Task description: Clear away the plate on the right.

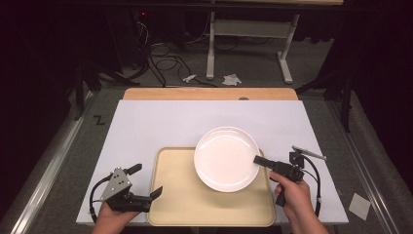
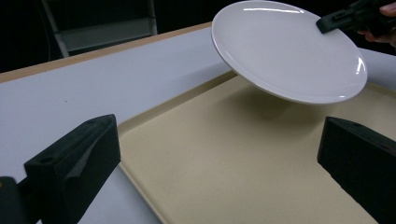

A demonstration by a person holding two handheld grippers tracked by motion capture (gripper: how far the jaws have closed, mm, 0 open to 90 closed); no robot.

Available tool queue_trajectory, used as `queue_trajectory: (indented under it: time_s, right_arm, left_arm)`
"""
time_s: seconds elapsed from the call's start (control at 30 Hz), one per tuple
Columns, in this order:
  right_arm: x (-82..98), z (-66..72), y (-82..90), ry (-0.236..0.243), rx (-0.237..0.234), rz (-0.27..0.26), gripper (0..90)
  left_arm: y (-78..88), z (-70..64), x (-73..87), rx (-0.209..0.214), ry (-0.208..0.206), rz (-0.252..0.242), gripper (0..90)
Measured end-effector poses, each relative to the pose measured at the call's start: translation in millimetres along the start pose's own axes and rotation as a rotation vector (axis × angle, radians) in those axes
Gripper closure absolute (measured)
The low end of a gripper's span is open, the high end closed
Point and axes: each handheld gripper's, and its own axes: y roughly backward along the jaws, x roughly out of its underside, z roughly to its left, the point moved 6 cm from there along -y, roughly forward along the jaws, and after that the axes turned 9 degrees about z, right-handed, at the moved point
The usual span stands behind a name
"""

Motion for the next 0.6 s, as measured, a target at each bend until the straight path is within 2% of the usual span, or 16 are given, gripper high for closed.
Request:
queue_trajectory:
  time_s: [0.13,0.47,0.6]
  right_arm:
    - [6.3,5.9,-8.5,0.013,-0.003,0.033,88.5]
    - [14.9,13.6,-19.9,0.038,-0.016,0.075,88.5]
    - [19.1,15.6,-25.7,0.058,-0.007,0.103,88.5]
  left_arm:
    - [0.0,-0.6,-0.4,-0.001,-0.003,-0.002,0.3]
    - [-1.0,-1.4,0.0,0.001,-0.007,0.004,0.3]
    - [-1.3,-2.1,0.0,0.003,-0.008,0.004,0.3]
